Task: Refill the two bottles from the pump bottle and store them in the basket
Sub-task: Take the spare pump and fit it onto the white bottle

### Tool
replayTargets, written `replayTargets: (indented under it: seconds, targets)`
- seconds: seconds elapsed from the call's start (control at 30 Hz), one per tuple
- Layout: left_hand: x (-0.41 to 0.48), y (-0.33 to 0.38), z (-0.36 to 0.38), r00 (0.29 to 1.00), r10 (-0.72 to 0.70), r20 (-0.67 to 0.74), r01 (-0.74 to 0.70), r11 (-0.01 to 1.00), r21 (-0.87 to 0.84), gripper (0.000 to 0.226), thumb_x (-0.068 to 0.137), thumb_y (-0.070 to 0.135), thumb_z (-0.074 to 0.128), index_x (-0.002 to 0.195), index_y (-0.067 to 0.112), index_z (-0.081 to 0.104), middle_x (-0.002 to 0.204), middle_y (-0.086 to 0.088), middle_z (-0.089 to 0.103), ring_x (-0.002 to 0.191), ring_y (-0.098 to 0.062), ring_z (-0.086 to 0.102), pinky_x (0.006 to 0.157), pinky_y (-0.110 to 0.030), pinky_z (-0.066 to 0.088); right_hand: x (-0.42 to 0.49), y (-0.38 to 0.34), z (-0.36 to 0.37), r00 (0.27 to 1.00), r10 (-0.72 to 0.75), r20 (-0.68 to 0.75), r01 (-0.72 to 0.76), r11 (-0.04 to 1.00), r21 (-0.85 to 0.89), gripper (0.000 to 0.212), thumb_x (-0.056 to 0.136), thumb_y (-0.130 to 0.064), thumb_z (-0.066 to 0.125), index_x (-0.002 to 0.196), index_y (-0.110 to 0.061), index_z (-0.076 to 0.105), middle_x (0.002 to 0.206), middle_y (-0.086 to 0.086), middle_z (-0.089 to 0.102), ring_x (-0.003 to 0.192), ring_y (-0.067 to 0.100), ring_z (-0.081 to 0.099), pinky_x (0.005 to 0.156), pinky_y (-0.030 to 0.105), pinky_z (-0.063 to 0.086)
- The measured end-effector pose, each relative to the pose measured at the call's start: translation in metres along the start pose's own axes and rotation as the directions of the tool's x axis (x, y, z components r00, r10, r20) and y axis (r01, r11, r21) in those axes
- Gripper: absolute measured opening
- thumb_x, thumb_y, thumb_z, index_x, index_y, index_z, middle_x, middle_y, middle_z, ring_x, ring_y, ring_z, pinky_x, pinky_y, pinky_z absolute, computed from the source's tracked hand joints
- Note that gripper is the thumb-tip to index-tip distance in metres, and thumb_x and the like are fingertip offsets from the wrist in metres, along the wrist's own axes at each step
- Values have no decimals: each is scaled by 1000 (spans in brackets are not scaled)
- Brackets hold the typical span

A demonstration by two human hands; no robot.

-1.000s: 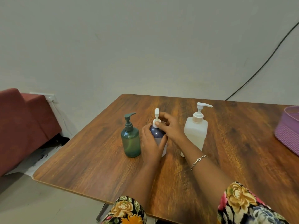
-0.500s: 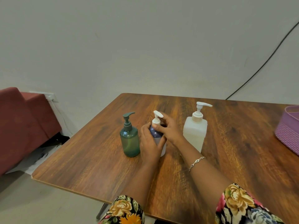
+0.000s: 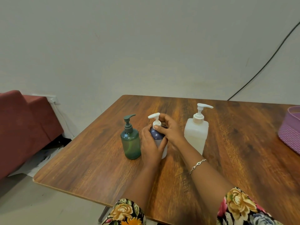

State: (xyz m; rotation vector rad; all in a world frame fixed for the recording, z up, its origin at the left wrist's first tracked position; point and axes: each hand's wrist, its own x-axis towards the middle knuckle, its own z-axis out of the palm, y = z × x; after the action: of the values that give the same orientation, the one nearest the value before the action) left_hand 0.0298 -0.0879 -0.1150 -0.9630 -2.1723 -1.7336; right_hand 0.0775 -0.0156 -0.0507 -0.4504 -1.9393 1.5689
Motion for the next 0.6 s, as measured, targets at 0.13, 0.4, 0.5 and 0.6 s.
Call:
replayTargets:
  seconds: [0.13, 0.4, 0.5, 0.6]
  targets:
    - [-2, 3, 1, 1000, -5, -8, 5, 1000, -20, 71, 70, 58, 57, 125, 15, 42, 119, 1, 49, 106, -14, 53, 87, -38, 50, -2, -2, -4, 999, -3, 52, 4, 1000, -28, 29, 88, -8, 59, 112, -23, 58, 106, -8, 62, 105, 11, 57, 92, 26, 47]
    - [-2, 3, 0, 1000, 5, -5, -5, 1000, -17, 69, 71, 54, 56, 124, 13, 42, 120, -1, 50, 107, -16, 52, 88, -38, 48, -5, -7, 5, 982, -36, -183, 20, 996, -91, 32, 74, -6, 75, 105, -9, 67, 89, -9, 64, 85, 5, 61, 68, 8, 47]
    - [-2, 5, 1, 1000, 9, -14, -10, 1000, -7, 65, 71, 52, 52, 122, 12, 43, 116, -3, 51, 103, -16, 53, 84, -37, 49, -9, -5, 15, 945, -124, -304, 57, 973, -222, 29, 73, -11, 77, 101, -9, 69, 93, -3, 69, 85, 8, 63, 70, 10, 47]
    - [-3, 6, -1, 1000, 6, -5, -6, 999, -35, 64, 70, 53, 53, 121, 14, 44, 114, 0, 52, 101, -13, 54, 82, -31, 49, -9, -3, 12, 949, -134, -285, 70, 972, -223, 28, 73, -13, 77, 100, -12, 69, 97, -1, 70, 87, 8, 63, 74, 15, 49]
